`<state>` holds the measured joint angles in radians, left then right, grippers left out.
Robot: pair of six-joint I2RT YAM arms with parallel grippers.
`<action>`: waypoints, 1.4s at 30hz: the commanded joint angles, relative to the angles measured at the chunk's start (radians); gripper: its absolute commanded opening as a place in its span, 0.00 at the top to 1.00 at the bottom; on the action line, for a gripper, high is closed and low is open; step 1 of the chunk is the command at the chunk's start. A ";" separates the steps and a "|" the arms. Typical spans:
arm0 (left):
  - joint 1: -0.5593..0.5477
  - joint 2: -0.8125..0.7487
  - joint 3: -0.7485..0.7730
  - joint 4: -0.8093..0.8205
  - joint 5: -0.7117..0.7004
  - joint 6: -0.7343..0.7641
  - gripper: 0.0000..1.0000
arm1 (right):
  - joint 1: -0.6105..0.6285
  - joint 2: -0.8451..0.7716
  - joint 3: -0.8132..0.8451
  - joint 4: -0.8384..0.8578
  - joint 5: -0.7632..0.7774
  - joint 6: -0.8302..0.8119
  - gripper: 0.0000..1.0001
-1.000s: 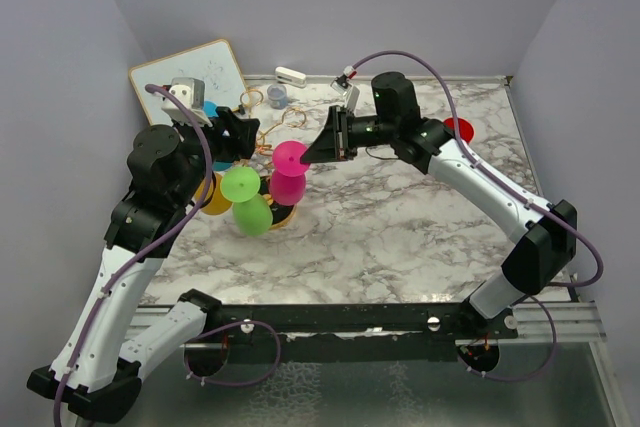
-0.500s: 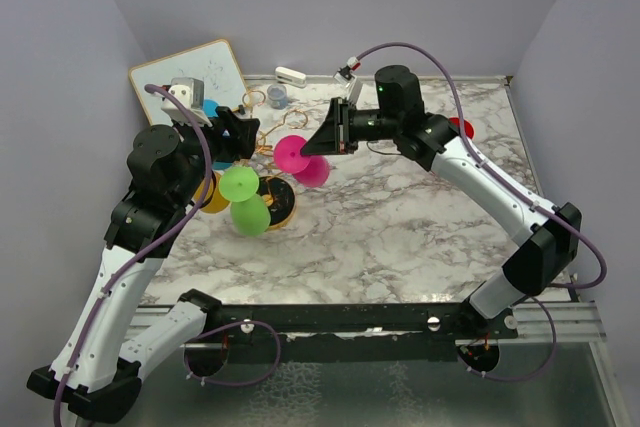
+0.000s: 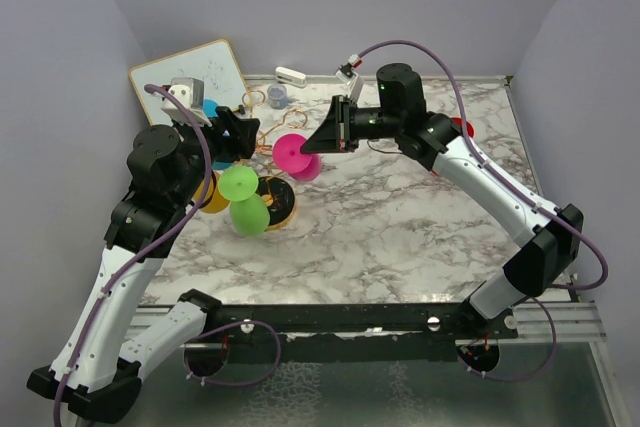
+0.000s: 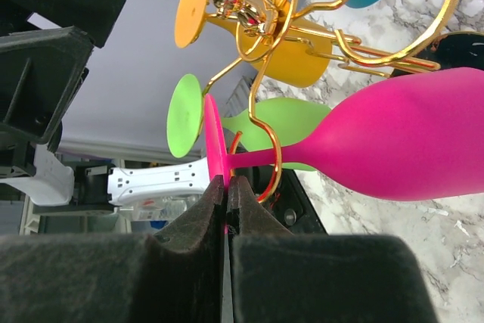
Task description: Take the wine glass off the wine glass rack
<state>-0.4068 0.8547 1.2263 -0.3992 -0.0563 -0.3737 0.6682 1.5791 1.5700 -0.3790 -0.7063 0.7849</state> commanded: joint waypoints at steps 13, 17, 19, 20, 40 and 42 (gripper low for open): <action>0.000 0.000 0.018 0.012 0.019 -0.021 0.36 | 0.007 0.064 0.060 0.103 -0.141 0.084 0.99; 0.000 0.002 0.017 0.015 0.018 -0.025 0.36 | 0.007 0.082 0.072 0.108 -0.145 0.094 0.99; 0.000 0.002 0.019 0.015 0.018 -0.026 0.36 | 0.007 0.092 0.083 0.110 -0.147 0.098 0.99; 0.000 0.003 0.020 0.014 0.018 -0.026 0.36 | 0.008 0.101 0.090 0.108 -0.146 0.098 0.99; 0.000 0.015 0.019 0.019 0.025 -0.027 0.36 | 0.044 0.165 0.154 0.056 -0.141 0.085 0.99; 0.000 0.018 0.019 0.022 0.026 -0.027 0.36 | 0.048 0.164 0.152 0.039 -0.141 0.077 0.99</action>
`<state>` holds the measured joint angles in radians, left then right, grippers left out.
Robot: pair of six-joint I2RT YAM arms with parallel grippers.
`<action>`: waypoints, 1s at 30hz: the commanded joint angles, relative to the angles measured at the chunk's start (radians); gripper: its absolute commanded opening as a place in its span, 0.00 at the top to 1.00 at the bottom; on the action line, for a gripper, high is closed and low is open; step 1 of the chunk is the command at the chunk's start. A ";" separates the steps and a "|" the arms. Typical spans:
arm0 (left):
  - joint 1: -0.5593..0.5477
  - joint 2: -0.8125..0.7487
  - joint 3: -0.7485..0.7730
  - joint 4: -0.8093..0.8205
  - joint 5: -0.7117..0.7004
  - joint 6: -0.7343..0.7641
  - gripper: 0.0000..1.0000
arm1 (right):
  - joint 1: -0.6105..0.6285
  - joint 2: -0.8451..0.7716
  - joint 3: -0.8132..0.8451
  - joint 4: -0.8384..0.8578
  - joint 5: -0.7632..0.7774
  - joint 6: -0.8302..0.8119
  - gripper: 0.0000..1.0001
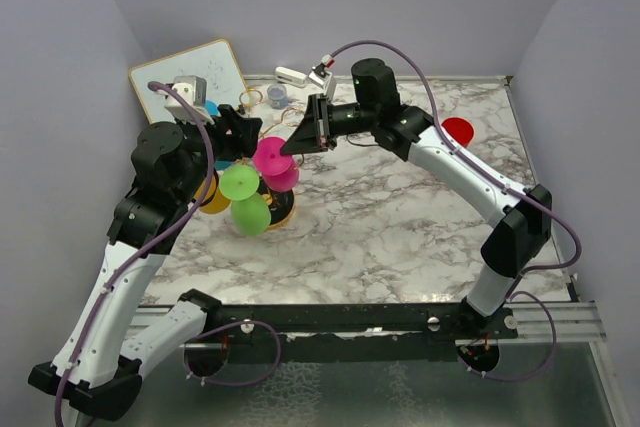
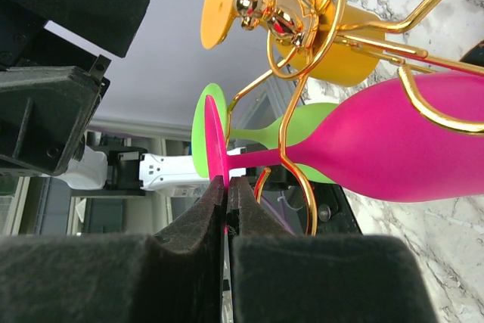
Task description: Take the wine glass off the wine glass rack
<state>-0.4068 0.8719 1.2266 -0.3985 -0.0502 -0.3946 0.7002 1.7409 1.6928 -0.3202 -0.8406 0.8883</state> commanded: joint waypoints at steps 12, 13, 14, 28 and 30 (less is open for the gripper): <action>0.000 0.030 0.064 0.025 0.048 -0.011 0.36 | 0.018 -0.183 -0.157 -0.059 0.071 -0.110 0.99; 0.001 0.037 0.076 0.024 0.052 -0.009 0.36 | 0.017 -0.211 -0.182 -0.056 0.078 -0.124 0.99; 0.000 0.045 0.090 0.025 0.059 -0.008 0.35 | 0.018 -0.240 -0.203 -0.055 0.085 -0.144 0.99; 0.000 0.173 0.240 0.109 0.342 -0.094 0.23 | 0.018 -0.610 -0.324 -0.171 0.498 -0.608 0.99; 0.000 0.188 0.242 0.138 0.398 -0.133 0.11 | 0.017 -0.680 -0.388 -0.112 0.608 -0.678 0.99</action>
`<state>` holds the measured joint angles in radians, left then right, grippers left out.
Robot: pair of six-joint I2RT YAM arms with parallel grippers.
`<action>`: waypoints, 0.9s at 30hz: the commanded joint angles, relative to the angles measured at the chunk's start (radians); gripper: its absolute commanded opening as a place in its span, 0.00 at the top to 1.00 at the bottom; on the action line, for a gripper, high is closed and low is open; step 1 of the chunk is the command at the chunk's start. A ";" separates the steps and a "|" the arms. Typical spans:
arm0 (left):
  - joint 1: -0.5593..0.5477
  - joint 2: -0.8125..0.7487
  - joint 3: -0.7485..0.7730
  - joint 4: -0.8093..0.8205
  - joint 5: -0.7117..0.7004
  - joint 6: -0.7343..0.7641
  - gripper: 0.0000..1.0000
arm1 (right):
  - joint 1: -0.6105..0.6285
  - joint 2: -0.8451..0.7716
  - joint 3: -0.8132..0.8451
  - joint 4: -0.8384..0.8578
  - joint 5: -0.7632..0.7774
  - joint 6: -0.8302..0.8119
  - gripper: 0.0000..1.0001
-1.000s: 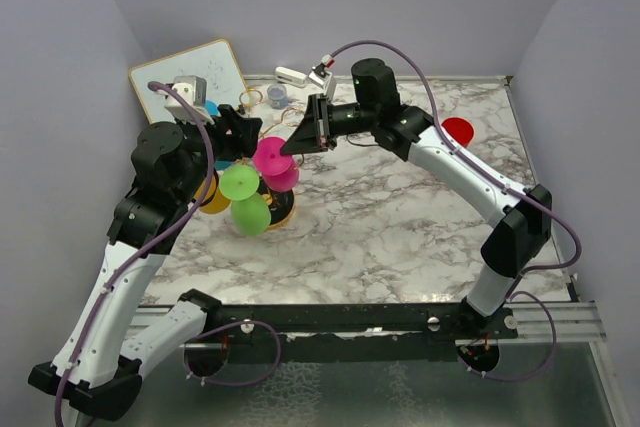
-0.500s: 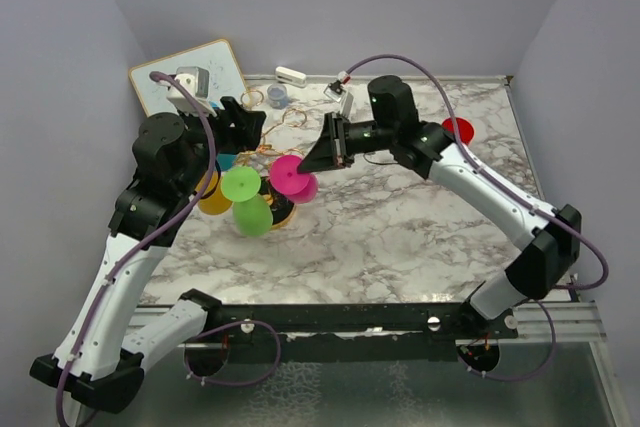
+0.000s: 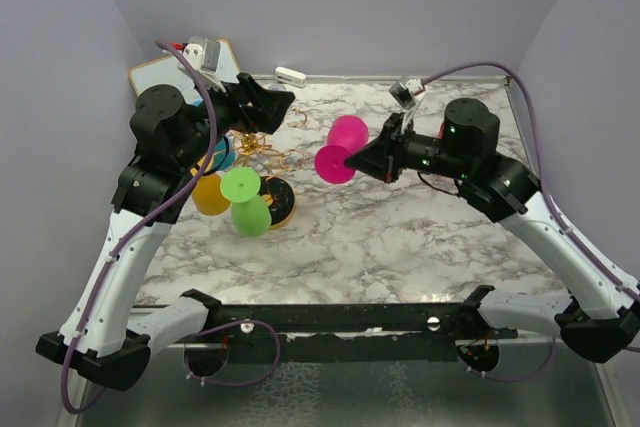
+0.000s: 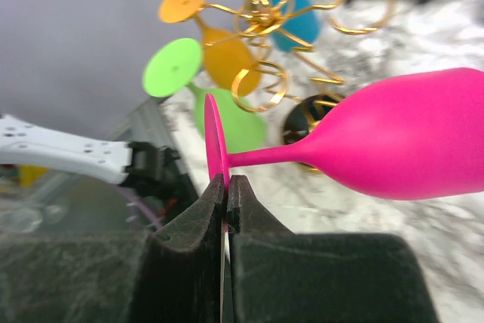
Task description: Take the wine glass off the wine glass rack
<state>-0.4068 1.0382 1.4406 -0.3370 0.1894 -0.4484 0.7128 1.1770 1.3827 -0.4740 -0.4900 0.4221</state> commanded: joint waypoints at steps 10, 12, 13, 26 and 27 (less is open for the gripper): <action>0.000 0.117 -0.037 0.341 0.471 -0.434 0.34 | 0.005 -0.368 -0.601 0.852 0.554 -0.772 0.99; 0.000 0.141 -0.060 0.416 0.521 -0.531 0.64 | 0.005 -0.354 -0.658 0.963 0.517 -0.867 0.99; 0.000 0.157 -0.069 0.448 0.545 -0.576 0.74 | 0.005 -0.338 -0.679 1.005 0.499 -0.906 0.99; 0.000 0.241 -0.133 0.515 0.615 -0.785 0.34 | 0.105 -0.093 -0.805 1.627 0.433 -1.412 0.99; 0.000 0.245 -0.142 0.529 0.615 -0.803 0.34 | 0.118 -0.069 -0.800 1.657 0.438 -1.457 0.99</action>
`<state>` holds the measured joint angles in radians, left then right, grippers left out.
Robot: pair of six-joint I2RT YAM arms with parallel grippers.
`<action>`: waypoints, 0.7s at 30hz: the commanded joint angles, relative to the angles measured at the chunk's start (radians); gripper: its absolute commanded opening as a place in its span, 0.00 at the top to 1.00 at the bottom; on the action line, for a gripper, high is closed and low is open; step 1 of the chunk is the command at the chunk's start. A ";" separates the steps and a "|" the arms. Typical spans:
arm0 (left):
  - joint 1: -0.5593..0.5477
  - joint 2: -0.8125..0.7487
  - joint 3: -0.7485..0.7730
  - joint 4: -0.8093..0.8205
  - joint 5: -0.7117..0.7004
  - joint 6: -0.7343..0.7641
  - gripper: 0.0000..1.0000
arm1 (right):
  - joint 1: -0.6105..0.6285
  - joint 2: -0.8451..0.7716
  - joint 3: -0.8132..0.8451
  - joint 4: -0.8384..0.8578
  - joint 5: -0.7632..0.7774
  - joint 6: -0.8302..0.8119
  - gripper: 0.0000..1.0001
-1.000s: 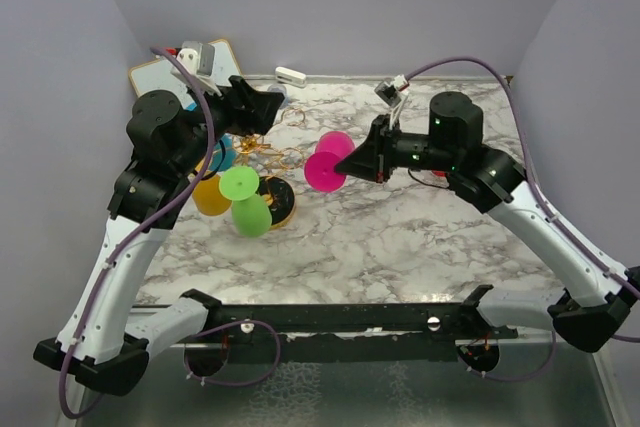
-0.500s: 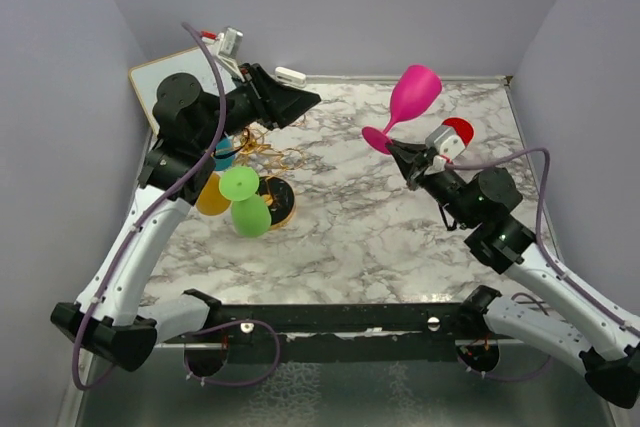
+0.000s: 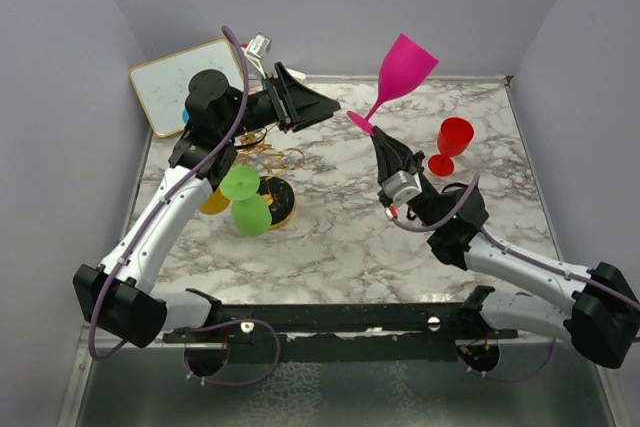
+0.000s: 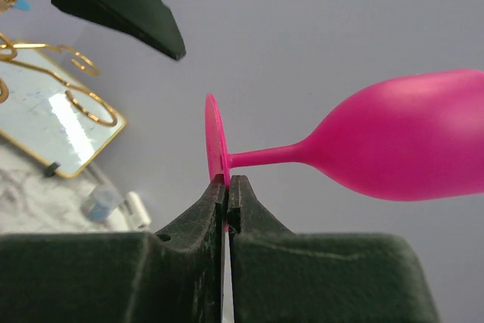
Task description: Take the wine glass off the wine glass rack
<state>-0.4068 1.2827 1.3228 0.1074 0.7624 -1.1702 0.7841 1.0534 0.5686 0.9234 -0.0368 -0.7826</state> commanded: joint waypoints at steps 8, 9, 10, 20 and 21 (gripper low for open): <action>0.000 0.020 -0.018 0.099 0.039 -0.111 0.34 | 0.121 0.168 0.052 0.372 -0.001 -0.485 0.99; 0.000 0.020 -0.018 0.098 0.039 -0.111 0.35 | 0.127 0.176 0.055 0.380 0.000 -0.494 0.99; 0.000 0.020 -0.019 0.094 0.039 -0.109 0.35 | 0.134 0.182 0.059 0.381 0.000 -0.504 0.99; -0.002 0.016 -0.027 0.082 0.042 -0.097 0.48 | 0.178 0.244 0.080 0.426 0.003 -0.627 0.99; -0.001 0.016 -0.027 0.082 0.042 -0.095 0.51 | 0.181 0.243 0.078 0.424 0.004 -0.627 0.99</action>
<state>-0.4068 1.3029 1.2991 0.1631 0.7795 -1.2675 0.9470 1.2865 0.6216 1.2842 -0.0380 -1.3483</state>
